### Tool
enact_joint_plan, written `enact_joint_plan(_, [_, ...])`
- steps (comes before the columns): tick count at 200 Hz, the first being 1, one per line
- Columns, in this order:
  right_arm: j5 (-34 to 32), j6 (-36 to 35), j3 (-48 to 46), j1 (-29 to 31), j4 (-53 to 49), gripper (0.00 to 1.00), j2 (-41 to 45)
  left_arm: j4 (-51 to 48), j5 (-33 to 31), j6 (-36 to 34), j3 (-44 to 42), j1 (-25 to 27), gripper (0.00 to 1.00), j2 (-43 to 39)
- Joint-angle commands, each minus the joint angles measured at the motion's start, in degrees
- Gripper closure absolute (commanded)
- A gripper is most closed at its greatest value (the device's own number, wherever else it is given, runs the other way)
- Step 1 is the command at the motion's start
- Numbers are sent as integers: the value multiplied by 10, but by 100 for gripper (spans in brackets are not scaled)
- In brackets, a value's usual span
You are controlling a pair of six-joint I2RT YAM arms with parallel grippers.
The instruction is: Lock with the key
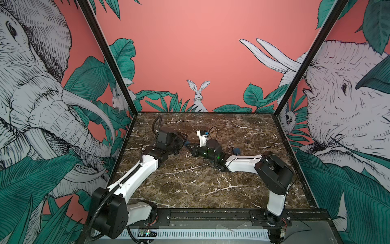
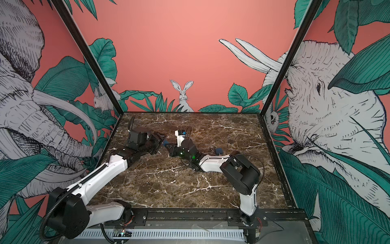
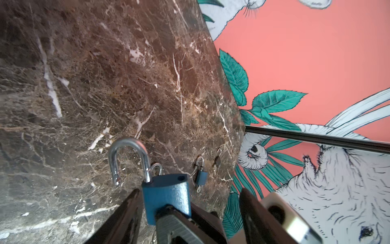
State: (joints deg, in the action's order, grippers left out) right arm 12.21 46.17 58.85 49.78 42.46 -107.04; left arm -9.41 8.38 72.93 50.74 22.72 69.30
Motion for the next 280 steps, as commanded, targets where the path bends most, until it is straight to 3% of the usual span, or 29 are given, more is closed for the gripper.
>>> enact_joint_plan(1, [22, -9, 2, -18, 25, 100, 42, -36, -6, -37, -1, -20, 26, -37])
enact_joint_plan(43, [95, 7, -7, -63, -8, 100, 86, -50, 5, -118, -43, -35, 21, -89])
enact_joint_plan(83, [147, 4, -8, -96, -61, 100, 120, -19, 32, -110, -104, -36, 22, -113])
enact_joint_plan(133, [182, 33, -9, -108, -43, 100, 117, 2, 52, -114, -84, -33, 25, -72])
enact_joint_plan(157, [184, 64, -20, -108, 15, 100, 102, 8, 62, -116, -67, -31, 28, -45])
enact_joint_plan(196, [184, 92, -27, -108, 50, 100, 85, 112, 106, -77, -80, -28, 33, -12])
enact_joint_plan(280, [214, 117, -25, -107, 58, 100, 84, 126, 98, -83, -67, -22, 35, 26])
